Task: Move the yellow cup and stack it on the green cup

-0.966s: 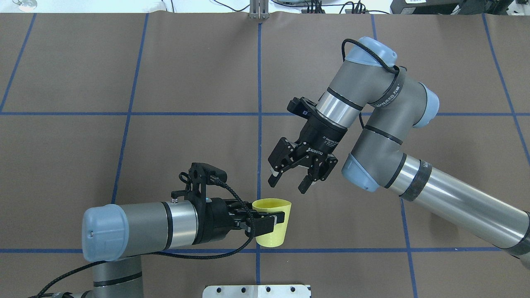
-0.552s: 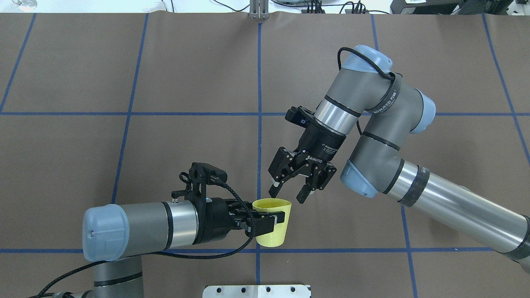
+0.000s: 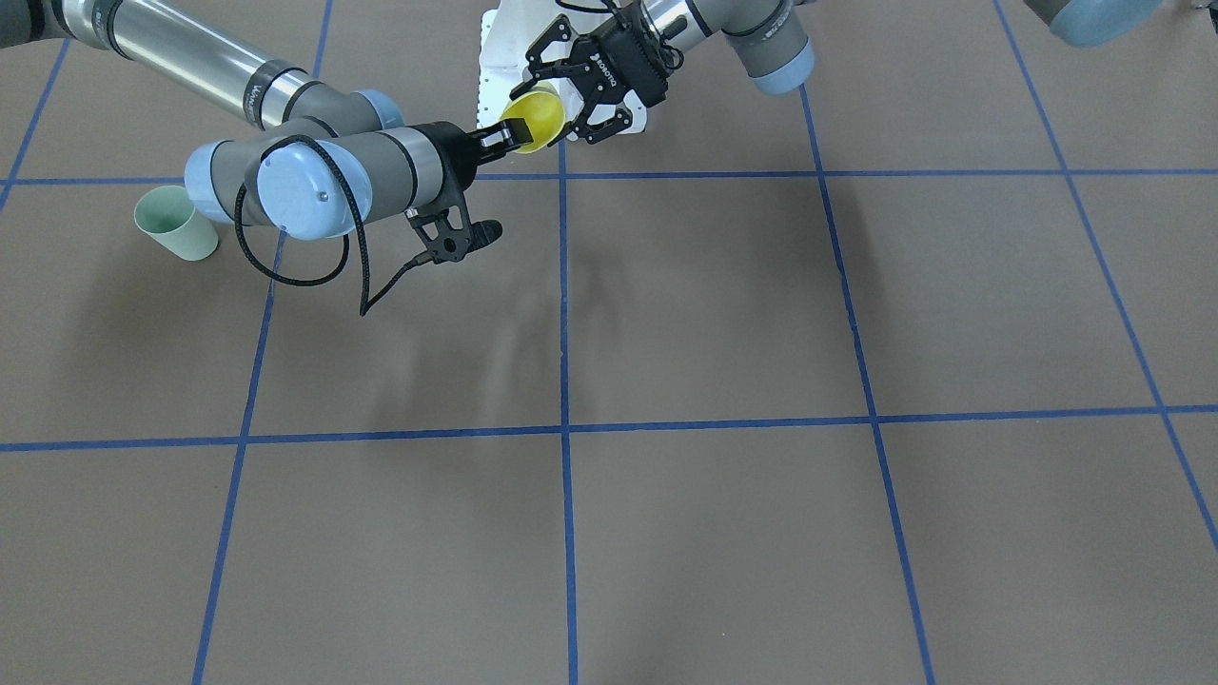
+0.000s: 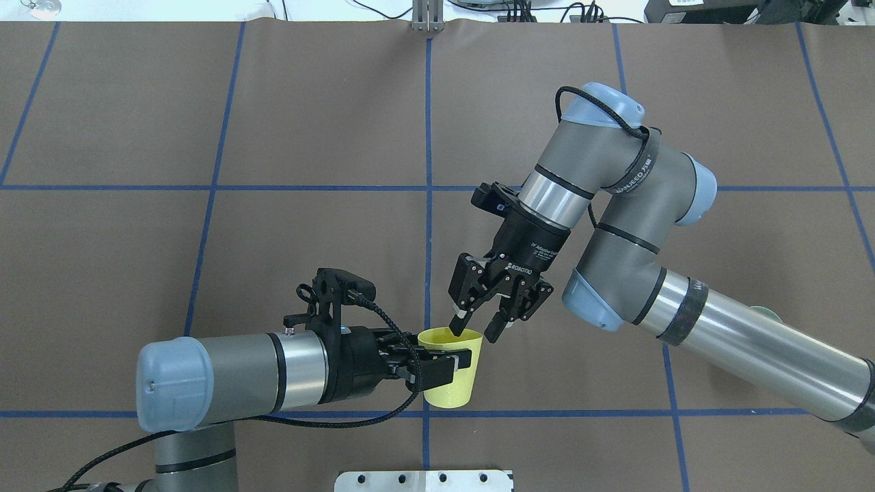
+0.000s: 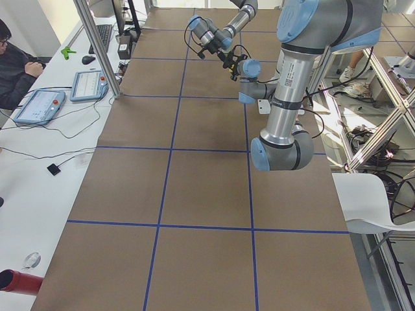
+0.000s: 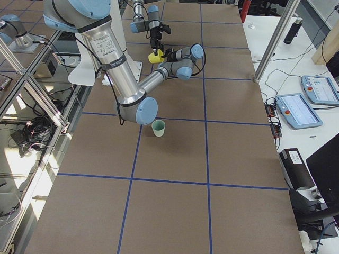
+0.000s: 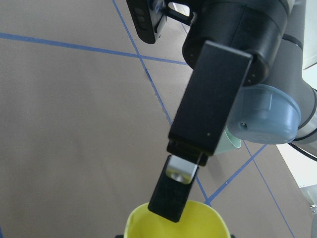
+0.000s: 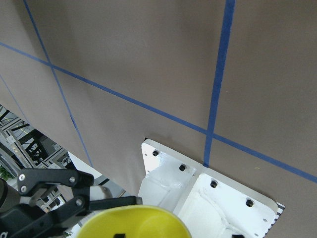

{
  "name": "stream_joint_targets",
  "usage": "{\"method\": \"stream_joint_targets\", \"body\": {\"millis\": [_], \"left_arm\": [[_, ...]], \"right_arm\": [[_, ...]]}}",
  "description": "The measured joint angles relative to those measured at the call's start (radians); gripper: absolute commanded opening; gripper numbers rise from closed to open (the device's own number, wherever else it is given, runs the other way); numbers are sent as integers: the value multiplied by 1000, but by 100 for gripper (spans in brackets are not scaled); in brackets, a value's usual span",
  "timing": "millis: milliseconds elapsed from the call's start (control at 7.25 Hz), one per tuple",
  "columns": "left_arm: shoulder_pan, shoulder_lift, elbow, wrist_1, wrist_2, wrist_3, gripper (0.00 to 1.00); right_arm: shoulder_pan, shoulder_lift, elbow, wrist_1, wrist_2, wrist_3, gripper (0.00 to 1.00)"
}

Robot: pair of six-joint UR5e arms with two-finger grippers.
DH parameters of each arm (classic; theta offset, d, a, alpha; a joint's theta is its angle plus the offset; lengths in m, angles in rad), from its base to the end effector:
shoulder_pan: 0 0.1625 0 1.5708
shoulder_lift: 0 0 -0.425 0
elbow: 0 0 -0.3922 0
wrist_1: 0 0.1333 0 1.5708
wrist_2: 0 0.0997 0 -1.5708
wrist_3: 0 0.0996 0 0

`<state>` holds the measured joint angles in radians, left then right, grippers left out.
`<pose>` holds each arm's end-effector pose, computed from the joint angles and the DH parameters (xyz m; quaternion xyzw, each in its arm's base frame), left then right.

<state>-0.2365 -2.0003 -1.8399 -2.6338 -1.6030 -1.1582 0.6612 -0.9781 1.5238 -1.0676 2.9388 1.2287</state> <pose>0.5102 -0.2568 0.1799 0.2362 0.7342 0.0683 0.6329 -0.4830 -0.4210 0.2350 -0.2930 -0.6033 -0.2058 0.7126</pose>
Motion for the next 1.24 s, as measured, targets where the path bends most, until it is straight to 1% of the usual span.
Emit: {"method": "stream_joint_targets", "body": {"millis": [276, 552, 828, 1241], "left_arm": [[0, -4, 1, 0, 0, 0, 25], [0, -6, 1, 0, 0, 0, 25], [0, -9, 1, 0, 0, 0, 25], [-1, -20, 6, 2, 1, 1, 25]], "right_arm": [[0, -4, 0, 0, 0, 0, 37], [-2, -9, 1, 1, 5, 0, 38], [-3, -11, 2, 1, 13, 0, 41], [-2, -14, 3, 1, 22, 0, 41]]}}
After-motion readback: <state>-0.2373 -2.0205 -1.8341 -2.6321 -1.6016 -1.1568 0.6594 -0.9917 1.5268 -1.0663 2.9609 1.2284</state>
